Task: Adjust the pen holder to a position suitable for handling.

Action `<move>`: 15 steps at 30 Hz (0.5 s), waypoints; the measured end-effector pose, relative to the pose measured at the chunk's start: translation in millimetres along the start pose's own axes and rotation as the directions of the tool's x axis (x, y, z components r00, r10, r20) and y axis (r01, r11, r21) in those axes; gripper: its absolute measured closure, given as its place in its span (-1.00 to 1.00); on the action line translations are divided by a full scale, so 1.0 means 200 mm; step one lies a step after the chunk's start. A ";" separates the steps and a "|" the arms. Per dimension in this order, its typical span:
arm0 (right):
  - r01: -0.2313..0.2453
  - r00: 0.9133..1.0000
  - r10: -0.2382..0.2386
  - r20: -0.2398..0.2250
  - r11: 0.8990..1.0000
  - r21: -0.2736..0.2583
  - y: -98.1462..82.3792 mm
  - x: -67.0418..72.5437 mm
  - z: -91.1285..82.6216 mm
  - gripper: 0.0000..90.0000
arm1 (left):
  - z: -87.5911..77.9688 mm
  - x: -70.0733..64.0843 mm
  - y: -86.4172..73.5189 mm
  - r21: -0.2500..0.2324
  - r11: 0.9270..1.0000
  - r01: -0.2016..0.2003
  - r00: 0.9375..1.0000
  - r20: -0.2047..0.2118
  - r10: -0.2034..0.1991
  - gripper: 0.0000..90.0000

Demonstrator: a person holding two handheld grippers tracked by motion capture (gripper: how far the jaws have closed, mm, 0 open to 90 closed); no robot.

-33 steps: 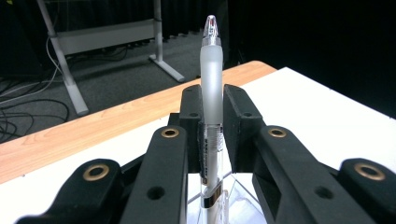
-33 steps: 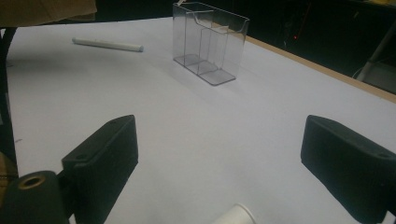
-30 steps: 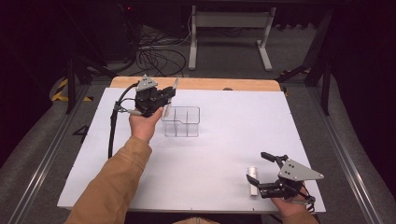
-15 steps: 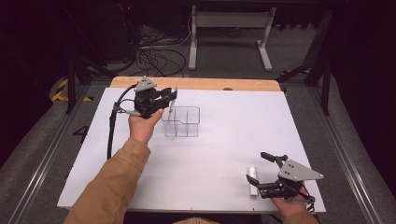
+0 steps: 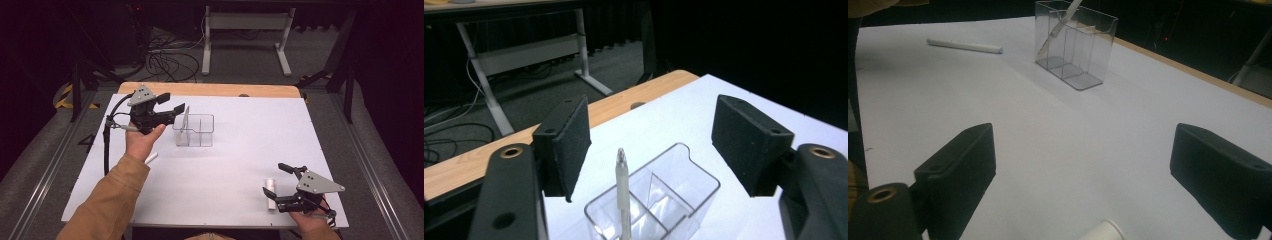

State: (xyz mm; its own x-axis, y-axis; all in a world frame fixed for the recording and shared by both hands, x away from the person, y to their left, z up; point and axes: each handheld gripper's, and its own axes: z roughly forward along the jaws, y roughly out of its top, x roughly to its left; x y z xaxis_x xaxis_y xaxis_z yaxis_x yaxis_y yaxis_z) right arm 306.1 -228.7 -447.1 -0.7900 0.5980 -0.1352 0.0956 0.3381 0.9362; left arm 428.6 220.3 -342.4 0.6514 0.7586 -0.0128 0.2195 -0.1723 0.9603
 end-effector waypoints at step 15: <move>0.005 1.000 -0.005 0.003 1.000 -0.001 0.00 0.00 0.00 -0.74 | -0.14 0.01 -0.01 0.055 0.998 -0.032 0.999 -0.011 0.032 -0.37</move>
State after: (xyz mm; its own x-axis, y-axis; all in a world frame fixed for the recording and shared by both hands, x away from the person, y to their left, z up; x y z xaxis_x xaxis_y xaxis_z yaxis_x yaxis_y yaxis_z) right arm 305.5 -228.5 -447.0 -0.7890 0.5981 -0.1408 0.0910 0.3405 0.9358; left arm 408.6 239.7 -337.0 0.6499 0.7597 0.0214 0.2382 -0.2303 0.9435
